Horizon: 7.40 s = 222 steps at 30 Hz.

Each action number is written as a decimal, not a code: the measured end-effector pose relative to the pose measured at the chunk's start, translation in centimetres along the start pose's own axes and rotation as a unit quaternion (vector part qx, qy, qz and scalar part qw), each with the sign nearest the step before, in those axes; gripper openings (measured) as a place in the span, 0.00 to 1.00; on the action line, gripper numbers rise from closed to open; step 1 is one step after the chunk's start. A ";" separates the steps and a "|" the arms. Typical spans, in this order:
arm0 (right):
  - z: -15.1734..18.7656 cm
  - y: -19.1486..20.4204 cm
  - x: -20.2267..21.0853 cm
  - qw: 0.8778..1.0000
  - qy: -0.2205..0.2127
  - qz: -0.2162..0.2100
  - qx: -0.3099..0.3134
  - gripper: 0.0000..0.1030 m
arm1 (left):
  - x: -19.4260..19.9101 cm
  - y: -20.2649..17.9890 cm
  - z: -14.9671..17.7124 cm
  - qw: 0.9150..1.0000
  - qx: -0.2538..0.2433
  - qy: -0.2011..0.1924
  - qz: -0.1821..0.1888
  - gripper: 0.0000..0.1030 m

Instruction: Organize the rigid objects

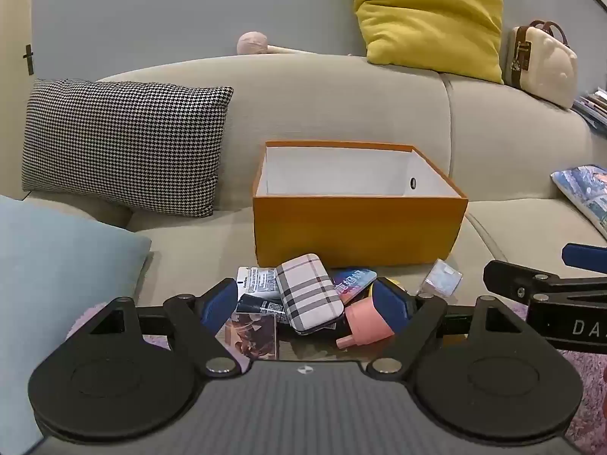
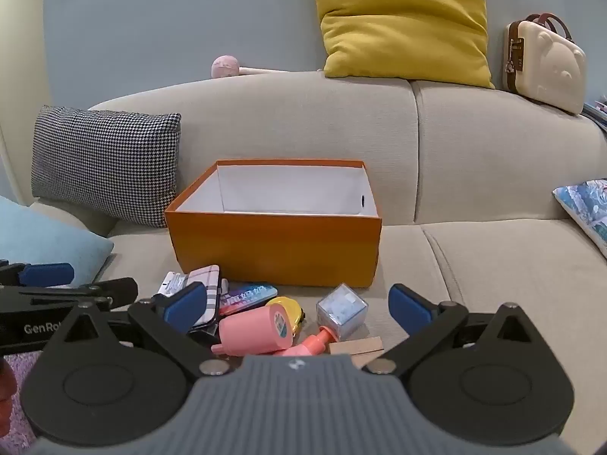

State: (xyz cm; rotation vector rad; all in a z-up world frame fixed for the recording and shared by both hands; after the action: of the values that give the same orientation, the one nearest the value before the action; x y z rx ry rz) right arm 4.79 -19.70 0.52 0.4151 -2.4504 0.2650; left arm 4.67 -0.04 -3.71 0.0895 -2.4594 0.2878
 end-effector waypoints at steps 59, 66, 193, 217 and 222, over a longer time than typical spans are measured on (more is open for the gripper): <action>0.3 0.3 -0.2 1.000 0.020 -0.001 -0.009 0.98 | 0.2 -0.4 0.9 0.999 -0.013 0.028 0.023 0.82; 0.4 0.4 -0.3 1.000 0.025 -0.002 -0.009 0.98 | 0.2 -0.2 1.1 0.999 -0.011 0.030 0.023 0.82; -13.4 -3.2 -31.1 0.985 0.086 -0.143 -0.046 0.15 | -31.5 -2.1 -13.2 0.964 -0.064 0.258 0.006 0.64; -13.3 -2.7 -33.1 0.982 0.103 -0.148 -0.048 0.15 | -33.2 -1.2 -17.0 0.977 -0.065 0.202 0.022 0.84; -13.6 -2.6 -33.0 0.981 0.109 -0.149 -0.053 0.15 | -29.8 0.5 -19.5 0.984 -0.045 0.170 0.034 0.84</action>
State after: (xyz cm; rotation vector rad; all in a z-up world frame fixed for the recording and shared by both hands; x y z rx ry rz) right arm 38.12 -10.66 -9.04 0.6604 -2.1428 0.0487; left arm 39.76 4.63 -7.37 -0.0767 -2.1343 0.2012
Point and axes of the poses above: each gripper's, at about its wrist camera, not at the fingertips, and x roughly against the way its jaws point, y to its left, z to its underside, the point moved 6 cm from there along -x, roughly the way its jaws point, and after that the axes turned 12 degrees about x, right-handed, at the moved point
